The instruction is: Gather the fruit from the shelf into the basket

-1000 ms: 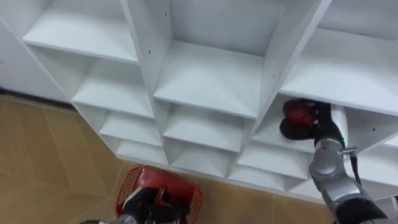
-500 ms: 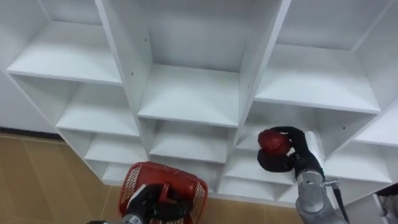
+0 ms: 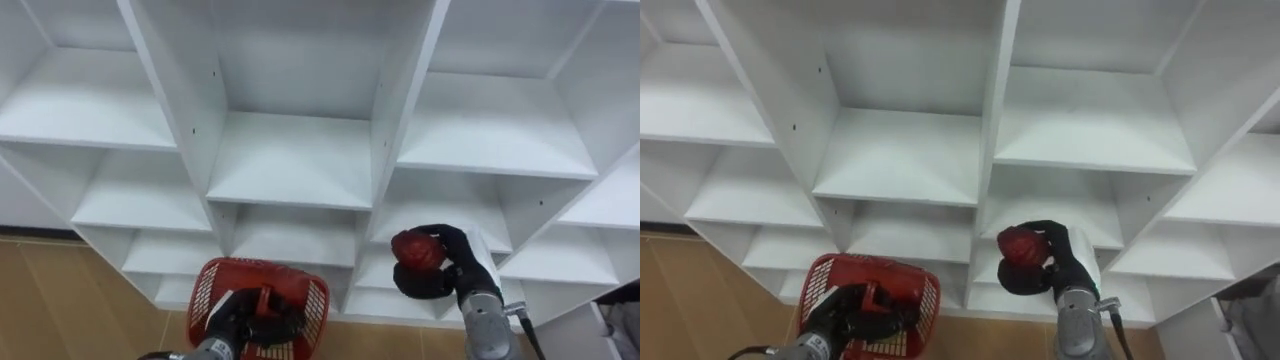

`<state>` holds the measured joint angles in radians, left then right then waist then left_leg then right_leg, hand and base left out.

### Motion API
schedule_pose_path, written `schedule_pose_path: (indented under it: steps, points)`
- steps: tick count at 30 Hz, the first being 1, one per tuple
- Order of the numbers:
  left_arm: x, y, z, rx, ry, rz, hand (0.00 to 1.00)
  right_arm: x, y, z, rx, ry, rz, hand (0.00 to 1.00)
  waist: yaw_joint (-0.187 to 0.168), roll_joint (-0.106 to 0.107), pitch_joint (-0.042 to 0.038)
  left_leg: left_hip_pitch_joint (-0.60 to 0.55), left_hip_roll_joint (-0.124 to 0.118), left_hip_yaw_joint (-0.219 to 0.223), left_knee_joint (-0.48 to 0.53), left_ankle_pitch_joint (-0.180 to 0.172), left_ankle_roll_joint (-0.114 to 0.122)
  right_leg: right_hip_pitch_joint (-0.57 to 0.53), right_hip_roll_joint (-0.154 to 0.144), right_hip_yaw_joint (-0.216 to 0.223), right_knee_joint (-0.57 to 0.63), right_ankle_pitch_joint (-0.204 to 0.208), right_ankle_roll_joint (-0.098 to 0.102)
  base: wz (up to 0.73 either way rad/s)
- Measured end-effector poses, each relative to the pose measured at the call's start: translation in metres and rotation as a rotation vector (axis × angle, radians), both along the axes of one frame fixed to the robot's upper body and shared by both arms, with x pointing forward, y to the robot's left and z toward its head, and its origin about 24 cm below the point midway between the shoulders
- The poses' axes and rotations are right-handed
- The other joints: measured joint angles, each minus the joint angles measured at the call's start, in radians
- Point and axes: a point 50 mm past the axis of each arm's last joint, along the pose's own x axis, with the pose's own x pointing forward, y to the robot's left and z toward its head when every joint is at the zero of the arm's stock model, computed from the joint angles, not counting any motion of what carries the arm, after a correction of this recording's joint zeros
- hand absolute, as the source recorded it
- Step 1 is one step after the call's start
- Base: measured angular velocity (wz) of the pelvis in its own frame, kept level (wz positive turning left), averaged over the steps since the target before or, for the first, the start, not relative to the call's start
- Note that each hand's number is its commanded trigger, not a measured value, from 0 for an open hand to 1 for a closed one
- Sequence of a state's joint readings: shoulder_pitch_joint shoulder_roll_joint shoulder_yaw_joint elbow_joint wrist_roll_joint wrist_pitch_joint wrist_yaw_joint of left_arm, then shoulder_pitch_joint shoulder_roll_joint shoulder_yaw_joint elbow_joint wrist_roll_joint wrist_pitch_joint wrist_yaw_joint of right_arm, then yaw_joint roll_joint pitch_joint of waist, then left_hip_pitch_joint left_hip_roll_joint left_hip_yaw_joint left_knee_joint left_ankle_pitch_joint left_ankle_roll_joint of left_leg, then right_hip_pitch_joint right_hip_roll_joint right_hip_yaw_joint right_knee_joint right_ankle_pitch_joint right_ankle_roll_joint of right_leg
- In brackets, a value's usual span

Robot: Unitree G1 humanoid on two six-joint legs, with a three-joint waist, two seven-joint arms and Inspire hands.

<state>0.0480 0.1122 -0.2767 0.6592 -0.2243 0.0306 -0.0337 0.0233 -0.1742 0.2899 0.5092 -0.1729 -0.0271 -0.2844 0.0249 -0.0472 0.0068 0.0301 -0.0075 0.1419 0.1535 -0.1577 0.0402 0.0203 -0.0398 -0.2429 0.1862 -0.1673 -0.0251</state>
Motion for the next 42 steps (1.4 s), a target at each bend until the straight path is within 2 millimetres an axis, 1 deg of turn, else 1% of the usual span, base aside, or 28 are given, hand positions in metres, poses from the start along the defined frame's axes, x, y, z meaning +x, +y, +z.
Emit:
schedule_pose_path:
  steps: [5,6,8,10,13,15,18,21,23,25,27,30,32,36,39,42]
  points:
    - [0.006,-0.004,0.007,-0.029,-0.033,0.009,1.0,0.0,0.004,0.0,-0.008,0.028,0.057,1.0,-0.001,0.002,0.0012,0.013,0.0,0.006,-0.002,0.0,0.0,0.011,0.0,0.003,-0.001,0.0,0.0,-0.03]
    - [0.006,-0.004,0.007,-0.029,-0.032,0.01,1.0,0.0,0.005,0.001,-0.008,0.035,0.067,1.0,0.004,0.004,0.0022,0.018,0.001,0.012,-0.003,0.0,0.0,0.012,0.001,0.011,-0.001,0.0,0.0,-0.13]
    - [0.006,-0.004,0.006,-0.03,-0.027,0.011,1.0,0.002,0.007,0.005,-0.02,0.027,0.094,1.0,0.004,0.008,0.0047,0.021,0.002,0.019,-0.003,-0.003,-0.002,0.012,0.004,0.021,-0.001,0.0,0.0,-0.13]
    - [0.006,-0.004,0.006,-0.029,-0.024,0.01,1.0,0.003,0.01,0.008,-0.017,0.015,0.114,1.0,0.006,0.01,0.006,0.024,0.005,0.022,-0.003,-0.007,-0.002,0.012,0.006,0.024,0.0,0.0,0.0,-0.07]
    - [0.006,-0.004,0.006,-0.031,-0.023,0.006,1.0,0.002,0.016,0.008,-0.036,0.019,0.167,1.0,0.009,0.013,0.0053,0.023,0.007,0.02,-0.003,-0.009,-0.003,0.013,0.008,0.022,-0.001,0.0,0.0,0.0]
    - [0.005,-0.006,0.006,-0.035,-0.023,0.001,1.0,-0.001,0.024,0.006,-0.056,0.04,0.24,1.0,0.009,0.018,0.005,0.023,0.007,0.02,-0.003,-0.01,-0.004,0.013,0.009,0.021,-0.001,0.0,0.0,0.0]
    - [0.005,-0.008,0.006,-0.047,-0.02,-0.009,1.0,-0.005,0.034,0.003,-0.048,0.066,0.303,1.0,0.013,0.025,0.0032,0.022,0.007,0.02,-0.003,-0.009,-0.004,0.013,0.009,0.021,-0.001,0.0,0.0,0.0]
    - [0.003,-0.008,0.004,-0.047,-0.009,-0.013,1.0,-0.008,0.039,0.0,-0.06,0.088,0.351,1.0,0.015,0.031,-0.0003,0.022,0.007,0.018,-0.003,-0.009,-0.004,0.013,0.008,0.021,-0.001,0.0,0.0,0.0]
    - [0.002,-0.008,0.003,-0.046,-0.003,-0.022,1.0,-0.01,0.04,-0.002,-0.066,0.099,0.364,1.0,0.02,0.031,-0.0003,0.023,0.007,0.02,-0.003,-0.009,-0.004,0.013,0.008,0.022,-0.001,0.0,0.0,0.0]
    - [0.0,-0.01,0.002,-0.048,0.004,-0.034,1.0,-0.012,0.039,-0.006,-0.07,0.119,0.364,1.0,0.03,0.031,-0.0006,0.023,0.006,0.021,-0.003,-0.009,-0.004,0.013,0.008,0.023,-0.001,0.0,0.0,0.0]
    - [-0.002,-0.012,0.0,-0.057,0.018,-0.039,1.0,-0.018,0.038,-0.014,-0.076,0.163,0.368,1.0,0.041,0.029,-0.0009,0.024,0.006,0.021,-0.003,-0.009,-0.004,0.013,0.008,0.023,-0.001,0.0,0.0,0.0]
    - [-0.004,-0.015,-0.002,-0.058,0.026,-0.058,1.0,-0.023,0.04,-0.02,-0.08,0.21,0.399,1.0,0.059,0.027,-0.0007,0.023,0.007,0.023,-0.002,-0.009,-0.004,0.012,0.008,0.023,-0.001,0.0,0.0,0.0]
    - [-0.006,-0.014,-0.003,-0.056,0.037,-0.061,1.0,-0.023,0.043,-0.02,-0.074,0.215,0.411,1.0,0.063,0.024,-0.0005,0.022,0.007,0.022,-0.001,-0.009,-0.004,0.012,0.008,0.022,-0.001,0.0,0.0,0.0]
    - [-0.007,-0.014,-0.004,-0.056,0.043,-0.063,1.0,-0.018,0.05,-0.017,-0.061,0.199,0.425,1.0,0.065,0.011,0.0039,0.017,0.007,0.022,0.002,-0.009,-0.004,0.011,0.008,0.021,-0.001,0.0,-0.001,0.0]
    - [-0.007,-0.014,-0.004,-0.056,0.043,-0.063,1.0,-0.014,0.054,-0.014,-0.052,0.186,0.429,1.0,0.065,0.005,0.0024,0.017,0.007,0.022,0.002,-0.009,-0.004,0.011,0.008,0.021,0.0,0.0,0.0,0.0]
    - [-0.007,-0.014,-0.004,-0.056,0.043,-0.063,1.0,-0.013,0.058,-0.013,-0.057,0.18,0.448,1.0,0.065,0.004,0.0023,0.017,0.007,0.018,0.002,-0.009,-0.004,0.012,0.008,0.02,-0.001,0.0,0.0,0.0]
